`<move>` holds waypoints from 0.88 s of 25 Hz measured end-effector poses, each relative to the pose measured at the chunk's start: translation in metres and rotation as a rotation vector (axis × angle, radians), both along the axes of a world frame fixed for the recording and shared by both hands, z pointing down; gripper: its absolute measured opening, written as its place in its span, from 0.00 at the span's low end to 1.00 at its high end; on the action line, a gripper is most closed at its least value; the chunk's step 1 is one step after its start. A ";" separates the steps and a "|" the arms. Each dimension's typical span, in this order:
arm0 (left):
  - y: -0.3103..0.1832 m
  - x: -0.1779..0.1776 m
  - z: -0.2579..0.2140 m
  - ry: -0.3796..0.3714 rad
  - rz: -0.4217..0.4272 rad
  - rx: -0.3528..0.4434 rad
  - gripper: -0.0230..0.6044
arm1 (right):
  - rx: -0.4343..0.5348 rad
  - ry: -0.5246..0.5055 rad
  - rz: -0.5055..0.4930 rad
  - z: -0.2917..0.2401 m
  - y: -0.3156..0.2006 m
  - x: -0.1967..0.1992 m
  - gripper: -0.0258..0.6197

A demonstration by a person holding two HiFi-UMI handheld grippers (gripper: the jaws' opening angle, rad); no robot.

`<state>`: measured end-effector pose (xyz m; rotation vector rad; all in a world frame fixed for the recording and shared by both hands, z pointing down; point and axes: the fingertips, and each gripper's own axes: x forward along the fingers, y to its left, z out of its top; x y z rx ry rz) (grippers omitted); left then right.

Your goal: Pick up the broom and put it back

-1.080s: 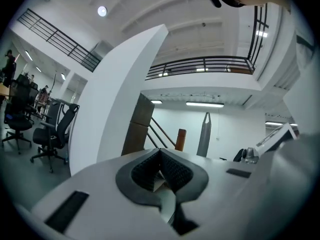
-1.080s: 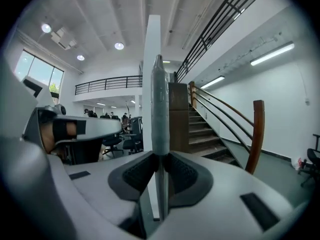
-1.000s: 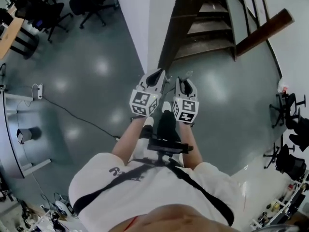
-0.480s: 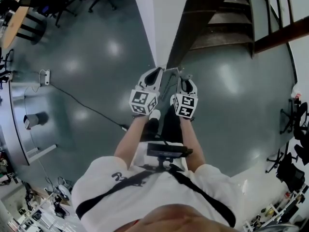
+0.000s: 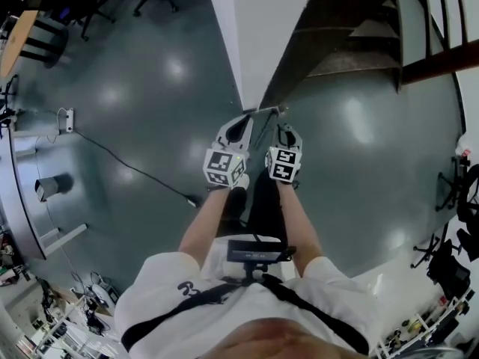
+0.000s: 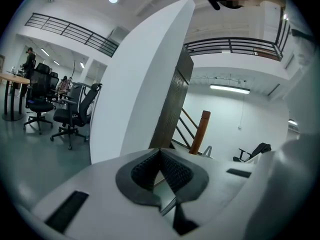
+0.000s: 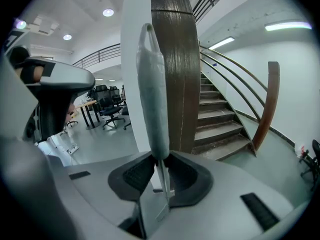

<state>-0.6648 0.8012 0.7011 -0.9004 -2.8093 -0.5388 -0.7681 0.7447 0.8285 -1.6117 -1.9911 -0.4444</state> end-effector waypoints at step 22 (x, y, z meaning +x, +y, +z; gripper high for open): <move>0.033 0.002 0.086 0.044 -0.056 0.084 0.06 | 0.160 0.038 -0.087 0.136 0.121 -0.002 0.19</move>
